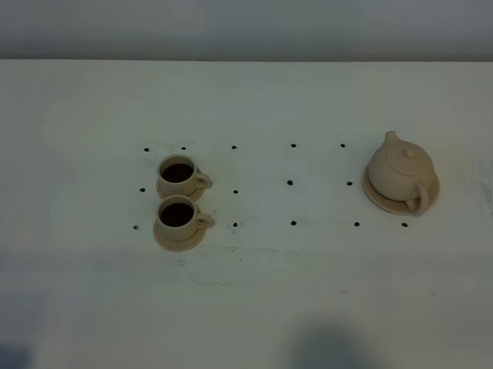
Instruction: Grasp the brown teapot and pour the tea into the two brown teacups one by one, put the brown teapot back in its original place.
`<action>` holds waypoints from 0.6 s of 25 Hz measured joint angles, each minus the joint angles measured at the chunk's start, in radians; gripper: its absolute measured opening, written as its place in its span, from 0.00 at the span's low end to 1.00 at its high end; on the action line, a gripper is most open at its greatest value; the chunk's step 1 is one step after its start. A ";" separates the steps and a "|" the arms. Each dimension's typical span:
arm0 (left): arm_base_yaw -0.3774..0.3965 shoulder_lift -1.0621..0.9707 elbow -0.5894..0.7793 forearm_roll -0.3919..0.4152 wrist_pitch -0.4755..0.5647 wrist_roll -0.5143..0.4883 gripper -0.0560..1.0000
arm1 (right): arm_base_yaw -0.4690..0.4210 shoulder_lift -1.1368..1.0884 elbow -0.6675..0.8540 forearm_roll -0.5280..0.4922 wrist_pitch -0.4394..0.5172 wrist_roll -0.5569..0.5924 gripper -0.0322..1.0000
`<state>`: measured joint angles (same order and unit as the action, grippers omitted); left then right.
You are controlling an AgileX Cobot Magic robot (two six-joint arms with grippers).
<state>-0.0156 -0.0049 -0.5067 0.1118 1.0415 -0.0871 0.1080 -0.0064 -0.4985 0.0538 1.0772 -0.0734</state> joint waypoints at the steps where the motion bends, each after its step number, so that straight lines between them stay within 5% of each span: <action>1: 0.000 0.000 0.000 0.000 0.000 0.000 0.63 | 0.000 0.000 0.000 0.000 0.000 0.000 0.51; 15: 0.000 0.000 0.000 0.000 0.000 0.000 0.63 | 0.000 0.000 0.000 0.000 0.000 0.000 0.51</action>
<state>-0.0156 -0.0049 -0.5067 0.1118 1.0415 -0.0871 0.1080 -0.0064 -0.4985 0.0538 1.0772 -0.0734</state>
